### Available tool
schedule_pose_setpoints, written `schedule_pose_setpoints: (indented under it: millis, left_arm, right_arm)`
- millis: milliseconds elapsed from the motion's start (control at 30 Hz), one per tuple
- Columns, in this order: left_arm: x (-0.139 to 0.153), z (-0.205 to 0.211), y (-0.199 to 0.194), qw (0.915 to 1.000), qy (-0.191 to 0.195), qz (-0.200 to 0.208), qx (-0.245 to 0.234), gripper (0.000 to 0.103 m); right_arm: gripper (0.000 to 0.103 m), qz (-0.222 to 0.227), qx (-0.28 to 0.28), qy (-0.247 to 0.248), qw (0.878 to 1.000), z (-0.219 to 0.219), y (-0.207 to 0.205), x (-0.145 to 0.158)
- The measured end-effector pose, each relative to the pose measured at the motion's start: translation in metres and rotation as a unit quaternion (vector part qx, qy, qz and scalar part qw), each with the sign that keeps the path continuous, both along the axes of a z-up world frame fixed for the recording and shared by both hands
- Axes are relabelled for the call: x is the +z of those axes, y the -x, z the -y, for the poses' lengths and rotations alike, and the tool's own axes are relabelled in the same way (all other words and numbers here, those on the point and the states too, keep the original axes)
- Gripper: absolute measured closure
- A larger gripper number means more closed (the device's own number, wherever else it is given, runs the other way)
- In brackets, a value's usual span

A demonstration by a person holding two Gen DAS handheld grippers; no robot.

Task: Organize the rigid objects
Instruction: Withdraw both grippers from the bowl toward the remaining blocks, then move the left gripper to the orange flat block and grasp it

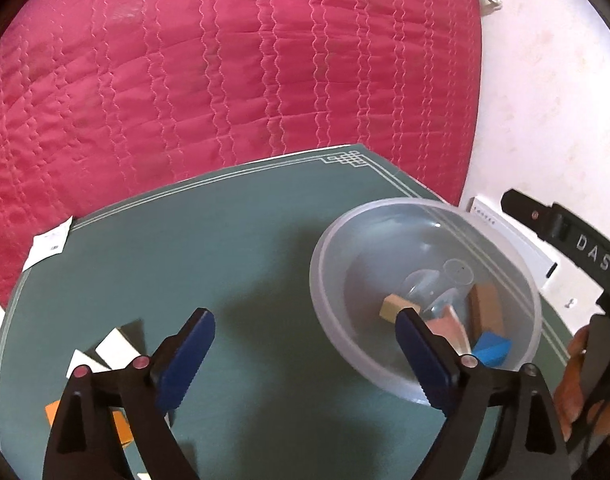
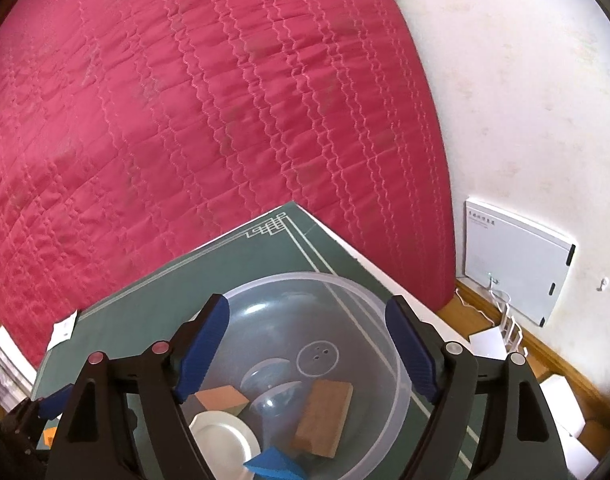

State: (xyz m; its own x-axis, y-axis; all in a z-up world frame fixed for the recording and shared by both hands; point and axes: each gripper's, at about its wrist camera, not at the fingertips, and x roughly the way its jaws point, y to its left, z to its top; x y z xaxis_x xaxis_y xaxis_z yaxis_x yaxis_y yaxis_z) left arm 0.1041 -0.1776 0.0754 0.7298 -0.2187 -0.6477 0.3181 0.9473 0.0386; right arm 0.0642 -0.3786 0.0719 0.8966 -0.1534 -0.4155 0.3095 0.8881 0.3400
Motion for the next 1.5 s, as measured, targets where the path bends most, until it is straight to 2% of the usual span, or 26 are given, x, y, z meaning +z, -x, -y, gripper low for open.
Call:
schedule_pose_setpoints:
  millis: [333, 667, 1133, 1500]
  left_arm:
    - [0.002, -0.015, 0.009, 0.9991, -0.020, 0.018, 0.032, 0.001]
    - [0.000, -0.027, 0.013, 0.9975, -0.036, 0.024, 0.056, 0.001]
    - [-0.001, -0.050, 0.021, 0.9927, -0.054, 0.037, 0.101, 0.001]
    - [-0.002, -0.080, 0.028, 0.9902, -0.045, 0.026, 0.130, 0.001]
  right_arm:
    - [0.019, 0.002, 0.030, 0.020, 0.999, -0.015, -0.002, -0.001]
    - [0.005, 0.022, 0.087, 0.037, 0.995, -0.035, 0.001, -0.001]
    - [0.004, 0.021, 0.124, 0.049, 0.991, -0.051, 0.002, -0.002]
    - [0.004, 0.022, 0.145, 0.063, 0.987, -0.063, 0.006, -0.004]
